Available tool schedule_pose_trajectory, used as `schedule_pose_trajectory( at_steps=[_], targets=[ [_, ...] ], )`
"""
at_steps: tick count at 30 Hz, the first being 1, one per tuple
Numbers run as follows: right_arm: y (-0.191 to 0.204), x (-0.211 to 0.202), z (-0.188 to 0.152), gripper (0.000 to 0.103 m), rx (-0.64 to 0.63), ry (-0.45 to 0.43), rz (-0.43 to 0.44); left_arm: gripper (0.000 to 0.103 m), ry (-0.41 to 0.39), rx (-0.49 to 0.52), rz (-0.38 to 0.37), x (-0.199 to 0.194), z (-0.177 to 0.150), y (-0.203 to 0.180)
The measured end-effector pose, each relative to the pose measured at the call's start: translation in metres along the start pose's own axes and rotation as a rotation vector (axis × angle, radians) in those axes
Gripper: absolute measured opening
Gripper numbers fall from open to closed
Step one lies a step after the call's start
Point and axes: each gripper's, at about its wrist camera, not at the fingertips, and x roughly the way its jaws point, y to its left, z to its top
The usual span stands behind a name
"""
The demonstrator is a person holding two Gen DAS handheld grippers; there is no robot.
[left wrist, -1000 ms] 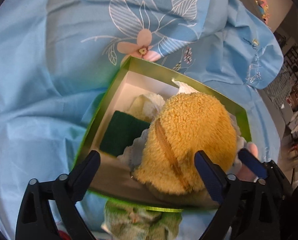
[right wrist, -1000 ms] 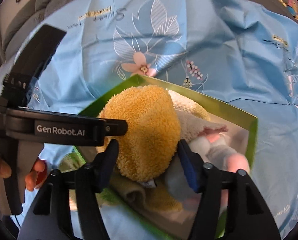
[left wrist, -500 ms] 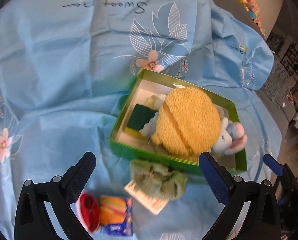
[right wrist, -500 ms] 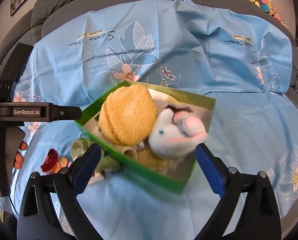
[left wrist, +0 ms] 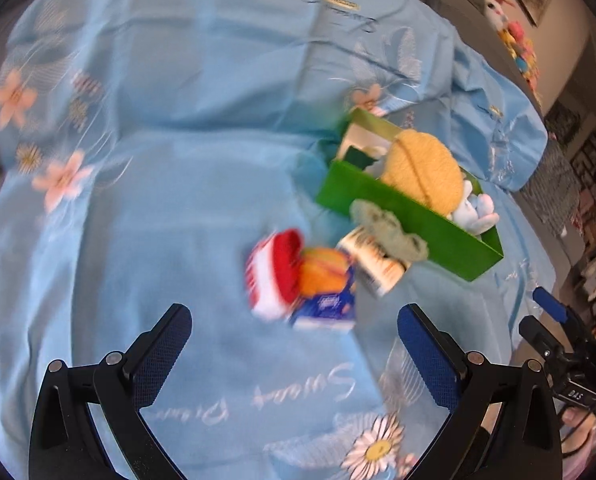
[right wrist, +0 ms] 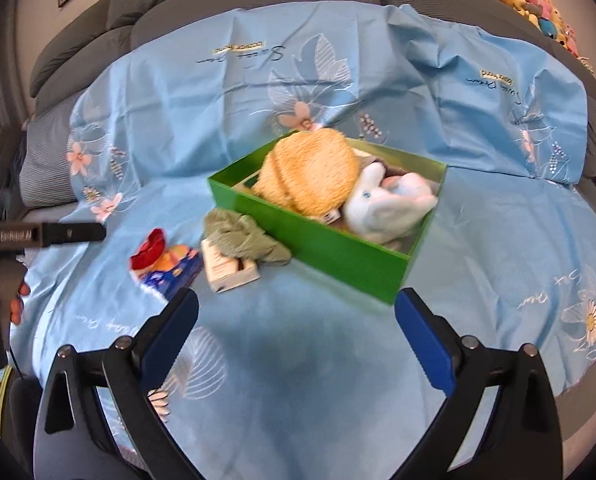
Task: Organize soft objects
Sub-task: 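Move the left gripper down to the blue-orange Tempo tissue pack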
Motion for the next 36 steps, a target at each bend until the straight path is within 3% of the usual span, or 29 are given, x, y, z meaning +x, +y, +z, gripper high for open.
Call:
schedule_pose_trajectory(
  at_steps=[5, 15, 27, 36],
  targets=[
    [0.023, 0.002, -0.013, 0.099, -0.028, 0.006, 0.061, 0.103, 0.006, -0.086, -0.073, -0.006, -0.027, 0.019],
    [0.072, 0.028, -0.034, 0.099, -0.127, 0.059, 0.155, 0.103, 0.059, 0.001, -0.148, 0.015, -0.048, 0.0],
    [0.094, 0.067, -0.036, 0.098, -0.201, 0.122, 0.217, 0.103, 0.145, 0.038, -0.27, 0.061, -0.04, -0.011],
    [0.107, 0.092, -0.03, 0.096, -0.245, 0.151, 0.265, 0.103, 0.152, -0.003, -0.336, 0.084, -0.023, -0.002]
  ],
)
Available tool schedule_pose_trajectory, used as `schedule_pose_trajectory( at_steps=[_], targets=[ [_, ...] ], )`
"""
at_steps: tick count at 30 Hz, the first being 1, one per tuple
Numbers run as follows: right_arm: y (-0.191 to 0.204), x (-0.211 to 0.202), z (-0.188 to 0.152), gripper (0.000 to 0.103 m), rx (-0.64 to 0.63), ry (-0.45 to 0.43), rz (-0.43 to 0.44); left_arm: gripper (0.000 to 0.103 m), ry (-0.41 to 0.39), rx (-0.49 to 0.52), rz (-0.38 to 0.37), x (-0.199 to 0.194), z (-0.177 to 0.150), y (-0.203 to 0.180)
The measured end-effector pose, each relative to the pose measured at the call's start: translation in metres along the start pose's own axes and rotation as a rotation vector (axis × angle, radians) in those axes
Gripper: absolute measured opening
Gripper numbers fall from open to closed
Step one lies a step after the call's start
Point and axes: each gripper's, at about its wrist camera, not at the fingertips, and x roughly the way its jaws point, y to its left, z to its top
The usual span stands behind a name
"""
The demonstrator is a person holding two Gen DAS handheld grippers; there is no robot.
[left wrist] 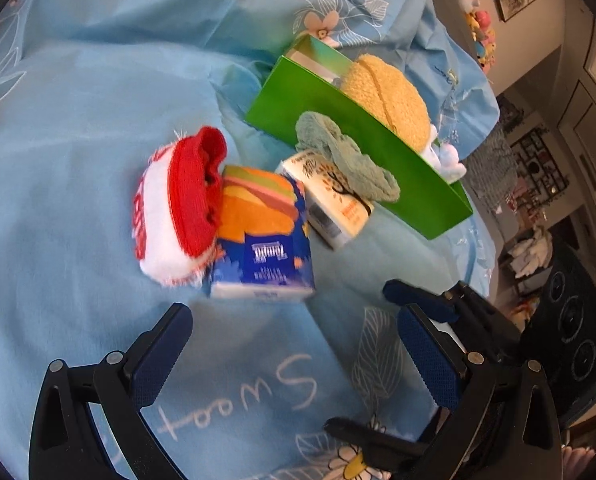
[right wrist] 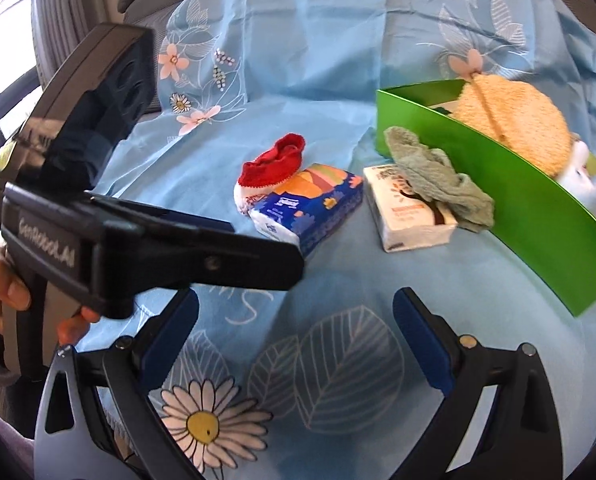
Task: Organize soft objects
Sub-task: 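Move the left gripper down to the blue-orange Tempo tissue pack, then grasp the Tempo tissue pack with the left gripper and lift it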
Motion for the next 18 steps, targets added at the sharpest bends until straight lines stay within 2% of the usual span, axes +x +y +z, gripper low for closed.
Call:
schedule_pose_trajectory(
  at_steps=[4, 6, 8, 12, 17, 18],
  targets=[
    [0.003, 0.014, 0.007, 0.093, -0.011, 0.014, 0.022, 0.1, -0.004, -0.009, -0.026, 0.002, 0.012, 0.007],
    [0.004, 0.021, 0.011, 0.089, -0.022, 0.022, 0.028, 0.092, -0.005, -0.011, -0.023, 0.004, 0.017, 0.009],
    [0.006, 0.029, 0.015, 0.086, -0.034, 0.031, 0.024, 0.088, -0.003, -0.02, -0.037, 0.006, 0.021, 0.012],
    [0.004, 0.043, 0.025, 0.074, -0.046, 0.046, 0.027, 0.074, -0.005, -0.016, -0.041, 0.009, 0.029, 0.014],
    [-0.003, 0.053, 0.035, 0.065, -0.039, 0.047, 0.024, 0.059, 0.006, -0.025, -0.037, 0.014, 0.035, 0.021],
    [-0.006, 0.054, 0.036, 0.06, -0.032, 0.048, 0.023, 0.054, 0.008, -0.028, -0.036, 0.013, 0.035, 0.022]
  ],
)
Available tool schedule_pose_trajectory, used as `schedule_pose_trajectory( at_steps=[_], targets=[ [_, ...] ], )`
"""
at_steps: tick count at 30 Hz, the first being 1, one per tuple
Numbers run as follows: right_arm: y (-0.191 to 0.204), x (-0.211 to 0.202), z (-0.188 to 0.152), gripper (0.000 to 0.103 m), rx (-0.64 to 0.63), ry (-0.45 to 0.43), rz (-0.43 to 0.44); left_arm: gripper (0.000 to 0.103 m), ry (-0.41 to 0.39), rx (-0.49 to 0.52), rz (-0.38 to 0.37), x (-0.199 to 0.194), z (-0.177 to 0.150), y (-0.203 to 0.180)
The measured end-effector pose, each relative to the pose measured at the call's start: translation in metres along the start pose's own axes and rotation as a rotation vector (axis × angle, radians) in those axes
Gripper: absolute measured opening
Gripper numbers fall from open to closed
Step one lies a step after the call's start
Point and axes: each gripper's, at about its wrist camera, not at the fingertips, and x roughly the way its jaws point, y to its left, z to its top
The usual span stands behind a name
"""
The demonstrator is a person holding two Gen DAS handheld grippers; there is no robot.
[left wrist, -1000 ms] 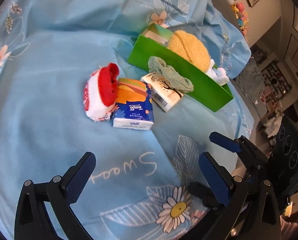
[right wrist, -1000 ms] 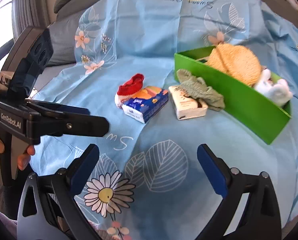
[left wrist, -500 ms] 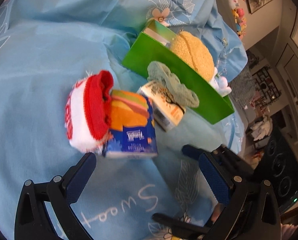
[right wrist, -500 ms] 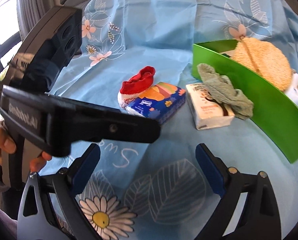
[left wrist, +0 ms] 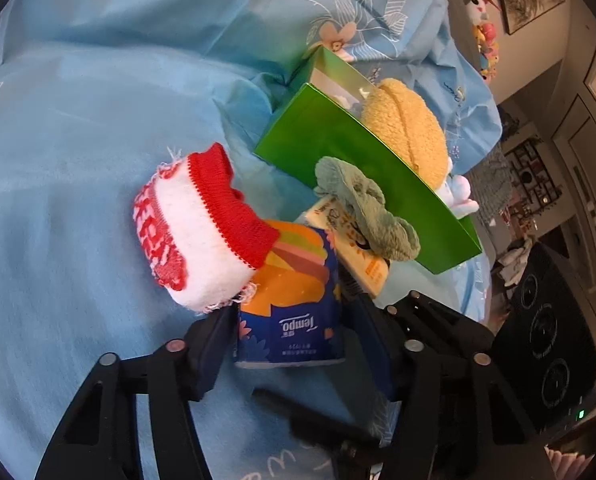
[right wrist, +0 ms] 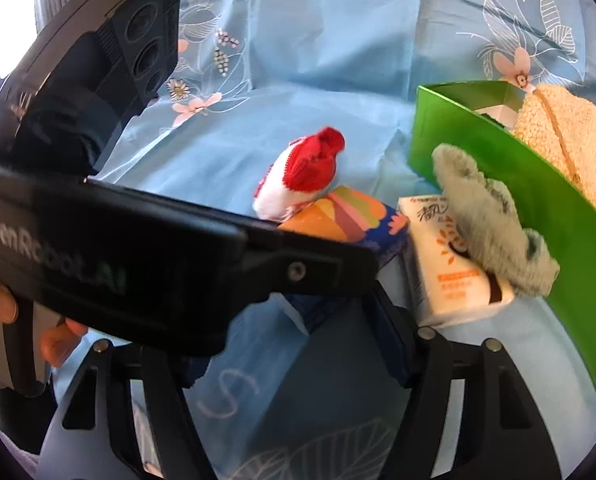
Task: Organize soft objects
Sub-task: 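Grasp the Tempo tissue pack with the left gripper and lift it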
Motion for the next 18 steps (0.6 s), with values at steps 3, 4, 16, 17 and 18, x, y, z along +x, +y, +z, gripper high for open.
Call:
schedule_pose_trajectory(
  at_steps=[3, 4, 16, 17, 18],
  targets=[
    [-0.007, 0.0, 0.0, 0.045, 0.026, -0.001, 0.016, 0.053, 0.002, -0.013, -0.011, -0.001, 0.0, 0.004],
    [-0.007, 0.0, 0.0, 0.045, 0.028, -0.003, 0.022, 0.053, 0.003, -0.012, -0.008, 0.0, 0.0, 0.003],
    [0.016, -0.016, -0.022, 0.029, -0.025, -0.015, 0.055, 0.053, 0.014, 0.06, -0.016, -0.013, -0.027, -0.031],
    [0.017, -0.021, -0.024, 0.028, -0.021, -0.026, 0.062, 0.053, 0.013, 0.07, -0.017, -0.015, -0.029, -0.034],
    [0.017, -0.026, -0.027, 0.028, -0.022, -0.037, 0.068, 0.053, 0.011, 0.08, -0.018, -0.018, -0.032, -0.038]
  ],
)
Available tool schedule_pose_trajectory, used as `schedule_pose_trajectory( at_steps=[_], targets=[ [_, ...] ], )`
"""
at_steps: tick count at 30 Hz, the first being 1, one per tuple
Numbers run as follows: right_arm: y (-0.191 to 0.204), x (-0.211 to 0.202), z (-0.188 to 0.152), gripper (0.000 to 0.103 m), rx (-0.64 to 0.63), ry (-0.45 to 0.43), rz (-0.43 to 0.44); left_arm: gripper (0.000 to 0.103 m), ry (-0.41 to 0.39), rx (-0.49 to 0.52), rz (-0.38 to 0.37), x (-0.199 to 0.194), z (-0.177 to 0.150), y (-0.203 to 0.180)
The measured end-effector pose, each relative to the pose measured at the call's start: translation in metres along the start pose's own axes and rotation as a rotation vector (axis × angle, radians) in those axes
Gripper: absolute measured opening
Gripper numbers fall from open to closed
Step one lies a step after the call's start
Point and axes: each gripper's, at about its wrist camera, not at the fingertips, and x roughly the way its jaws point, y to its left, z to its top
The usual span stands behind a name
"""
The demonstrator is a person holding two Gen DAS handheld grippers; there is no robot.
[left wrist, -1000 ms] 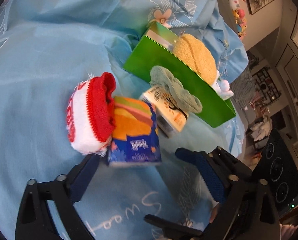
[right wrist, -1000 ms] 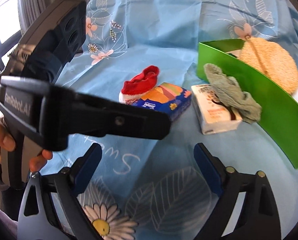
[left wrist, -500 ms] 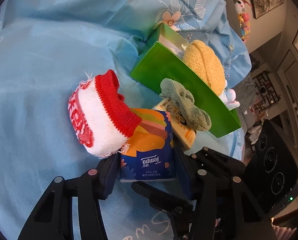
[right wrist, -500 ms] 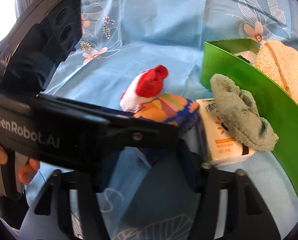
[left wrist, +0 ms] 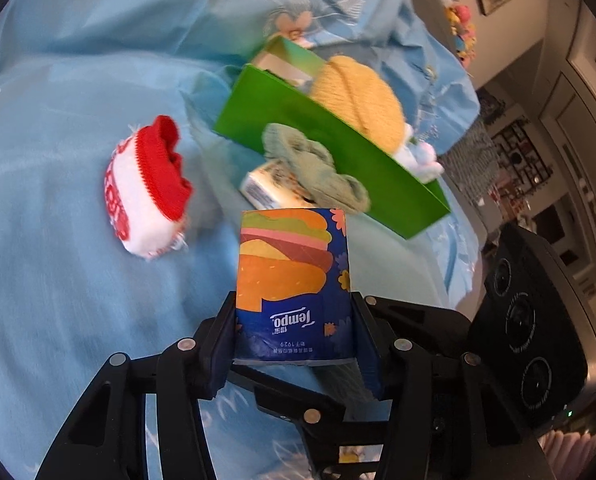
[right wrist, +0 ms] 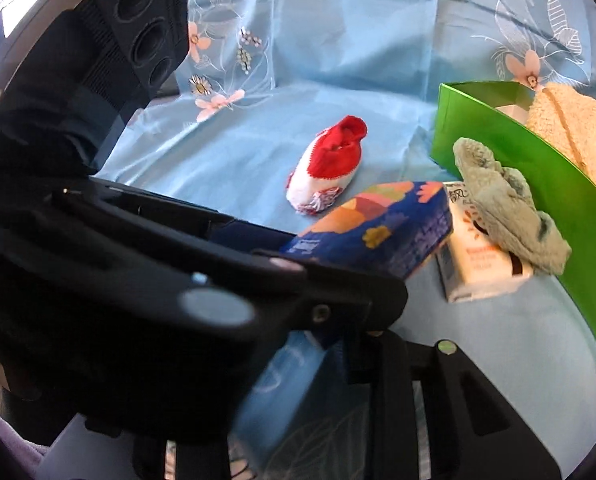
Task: Organize soft objects
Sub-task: 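Grasp the Tempo tissue pack with the left gripper and lift it, then carry the tissue pack into the green box and open the left gripper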
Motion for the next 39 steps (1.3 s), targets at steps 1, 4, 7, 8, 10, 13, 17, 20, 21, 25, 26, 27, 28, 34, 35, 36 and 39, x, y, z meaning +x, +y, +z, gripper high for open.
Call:
schedule_pose_trajectory(
  at_steps=[1, 4, 7, 8, 10, 13, 17, 20, 21, 25, 26, 27, 28, 34, 35, 36, 39],
  targets=[
    [0.001, -0.006, -0.002, 0.028, -0.006, -0.011, 0.002, 0.053, -0.002, 0.009, -0.003, -0.003, -0.001, -0.004],
    [0.005, -0.019, -0.004, 0.028, -0.019, -0.034, -0.006, 0.053, -0.014, 0.027, -0.009, -0.009, -0.004, -0.015],
    [0.006, -0.037, -0.005, 0.029, -0.02, -0.064, -0.016, 0.053, -0.035, 0.048, -0.002, -0.015, -0.002, -0.028],
    [0.006, -0.041, -0.005, 0.029, -0.021, -0.072, -0.021, 0.053, -0.039, 0.055, 0.001, -0.016, -0.002, -0.032],
    [0.007, -0.05, -0.004, 0.029, -0.023, -0.094, -0.036, 0.053, -0.044, 0.069, 0.001, -0.019, 0.0, -0.039],
    [0.005, -0.062, -0.004, 0.029, -0.027, -0.125, -0.056, 0.053, -0.047, 0.095, 0.008, -0.02, 0.005, -0.051],
    [-0.003, -0.076, -0.002, 0.029, -0.018, -0.164, -0.08, 0.053, -0.047, 0.133, 0.014, -0.018, 0.016, -0.069],
    [-0.014, -0.087, 0.002, 0.029, -0.01, -0.19, -0.101, 0.053, -0.05, 0.149, 0.013, -0.013, 0.028, -0.08],
    [-0.018, -0.09, 0.004, 0.029, -0.009, -0.196, -0.105, 0.053, -0.05, 0.154, 0.012, -0.011, 0.033, -0.084],
    [-0.04, -0.106, 0.009, 0.029, 0.01, -0.23, -0.139, 0.053, -0.046, 0.19, 0.015, 0.003, 0.055, -0.103],
    [-0.047, -0.109, 0.011, 0.029, 0.018, -0.236, -0.149, 0.053, -0.044, 0.195, 0.017, 0.008, 0.061, -0.107],
    [-0.051, -0.112, 0.013, 0.03, 0.024, -0.24, -0.156, 0.053, -0.042, 0.196, 0.018, 0.012, 0.067, -0.111],
    [-0.06, -0.116, 0.015, 0.03, 0.037, -0.248, -0.168, 0.053, -0.038, 0.196, 0.012, 0.017, 0.075, -0.114],
    [-0.103, -0.119, 0.028, 0.031, 0.088, -0.278, -0.218, 0.053, -0.029, 0.193, -0.005, 0.049, 0.119, -0.131],
    [-0.112, -0.119, 0.032, 0.031, 0.096, -0.283, -0.232, 0.053, -0.028, 0.189, -0.007, 0.054, 0.128, -0.133],
    [-0.117, -0.117, 0.034, 0.031, 0.098, -0.284, -0.239, 0.053, -0.025, 0.184, -0.009, 0.058, 0.134, -0.134],
    [-0.138, -0.112, 0.044, 0.031, 0.125, -0.287, -0.264, 0.053, -0.015, 0.159, -0.004, 0.075, 0.157, -0.133]
  ],
)
